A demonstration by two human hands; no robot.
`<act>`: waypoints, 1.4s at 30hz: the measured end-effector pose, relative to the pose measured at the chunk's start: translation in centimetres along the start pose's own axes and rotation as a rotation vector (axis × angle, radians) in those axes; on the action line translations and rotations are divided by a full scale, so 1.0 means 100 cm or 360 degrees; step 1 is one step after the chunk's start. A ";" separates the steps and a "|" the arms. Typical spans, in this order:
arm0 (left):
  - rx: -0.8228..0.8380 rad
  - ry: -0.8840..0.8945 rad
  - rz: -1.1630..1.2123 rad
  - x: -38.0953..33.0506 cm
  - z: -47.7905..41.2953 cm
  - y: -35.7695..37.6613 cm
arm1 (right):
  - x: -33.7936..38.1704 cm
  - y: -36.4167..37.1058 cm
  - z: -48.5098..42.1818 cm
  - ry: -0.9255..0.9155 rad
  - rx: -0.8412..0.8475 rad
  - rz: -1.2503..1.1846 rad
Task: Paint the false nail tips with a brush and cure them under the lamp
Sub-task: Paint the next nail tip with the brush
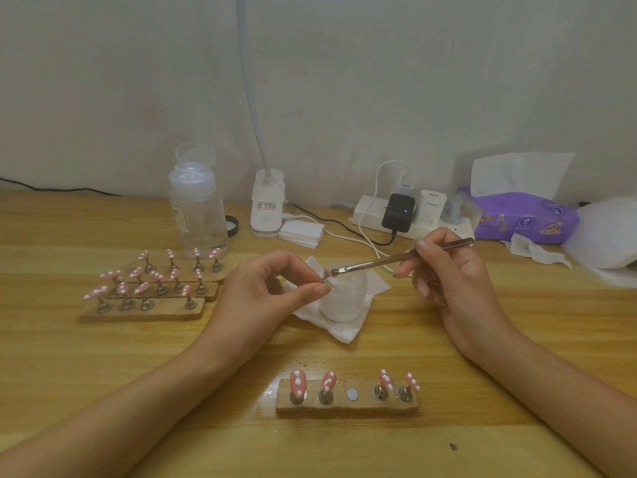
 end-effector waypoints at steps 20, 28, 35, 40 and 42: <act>-0.0008 -0.0001 0.0004 0.000 0.000 -0.001 | 0.000 0.005 -0.001 -0.0022 0.0078 -0.0035; -0.0018 -0.0005 0.0004 -0.002 0.001 -0.001 | 0.002 0.006 0.000 -0.0035 0.0081 -0.0060; -0.0011 0.0015 -0.0001 -0.001 0.001 0.000 | 0.000 0.002 -0.001 -0.0012 0.0039 -0.0086; -0.0014 0.0014 0.0023 -0.001 0.000 -0.001 | -0.005 -0.001 -0.002 0.0033 -0.0010 -0.0063; -0.0010 0.0012 0.0023 -0.001 0.000 -0.001 | -0.001 0.001 -0.001 -0.0001 0.0024 -0.0088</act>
Point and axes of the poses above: each hand's wrist, its own z-axis away from the middle knuckle, its own y-axis out of the palm, x = y × z, the point moved 10 cm from there along -z, towards the middle knuckle, and after that the axes turned 11 degrees about z, right-handed, at the moved point
